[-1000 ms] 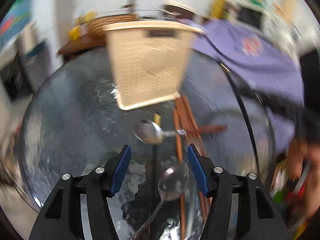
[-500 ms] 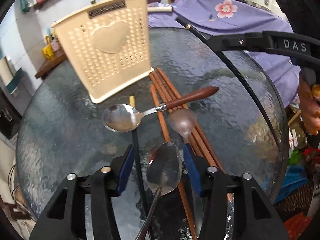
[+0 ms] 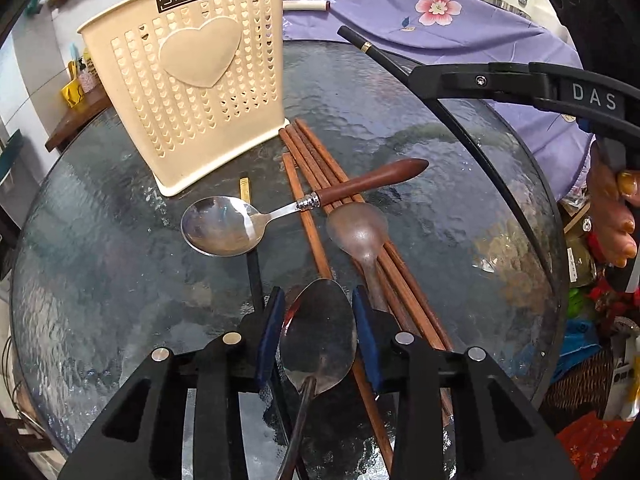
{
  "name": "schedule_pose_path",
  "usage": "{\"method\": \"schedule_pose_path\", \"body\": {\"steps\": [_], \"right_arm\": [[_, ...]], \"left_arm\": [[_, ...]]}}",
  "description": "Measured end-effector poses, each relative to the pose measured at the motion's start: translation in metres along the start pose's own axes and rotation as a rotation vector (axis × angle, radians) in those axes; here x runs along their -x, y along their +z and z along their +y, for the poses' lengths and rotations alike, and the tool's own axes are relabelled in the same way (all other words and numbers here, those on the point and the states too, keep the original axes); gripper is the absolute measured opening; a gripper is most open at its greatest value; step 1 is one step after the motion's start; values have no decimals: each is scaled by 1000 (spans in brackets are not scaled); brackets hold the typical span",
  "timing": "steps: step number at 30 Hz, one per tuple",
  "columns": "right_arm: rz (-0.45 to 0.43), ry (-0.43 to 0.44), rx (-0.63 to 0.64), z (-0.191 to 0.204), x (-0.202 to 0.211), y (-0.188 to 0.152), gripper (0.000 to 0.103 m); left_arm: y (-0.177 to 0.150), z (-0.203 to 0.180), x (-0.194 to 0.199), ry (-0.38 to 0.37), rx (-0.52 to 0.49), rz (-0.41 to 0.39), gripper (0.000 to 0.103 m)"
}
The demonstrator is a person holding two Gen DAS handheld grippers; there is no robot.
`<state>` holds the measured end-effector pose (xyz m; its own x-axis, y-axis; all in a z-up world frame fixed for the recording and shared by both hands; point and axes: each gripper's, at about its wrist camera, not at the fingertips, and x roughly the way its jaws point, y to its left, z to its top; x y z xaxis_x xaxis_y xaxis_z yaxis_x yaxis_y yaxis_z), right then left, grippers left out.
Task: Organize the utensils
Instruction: 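Carry the chopstick with the right tool while the left tool carries the spoon toward the holder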
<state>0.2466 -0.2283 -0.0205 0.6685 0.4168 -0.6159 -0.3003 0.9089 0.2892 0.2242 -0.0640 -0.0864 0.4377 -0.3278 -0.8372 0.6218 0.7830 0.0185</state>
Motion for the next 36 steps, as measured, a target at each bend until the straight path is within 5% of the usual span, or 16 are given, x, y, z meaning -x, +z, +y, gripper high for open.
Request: {"method": "schedule_pose_path", "body": {"steps": [6,19,36], "right_arm": [[-5,2,0,2,2,-1,8],[-99,36,15,10,36,13,8],[-139,98,35,22,65,22,8]], "left_arm": [[1,5,10,2,36,-36,34],[22,20,89,18,150,-284,33],[31,37,129,17,247,-415,33]]}}
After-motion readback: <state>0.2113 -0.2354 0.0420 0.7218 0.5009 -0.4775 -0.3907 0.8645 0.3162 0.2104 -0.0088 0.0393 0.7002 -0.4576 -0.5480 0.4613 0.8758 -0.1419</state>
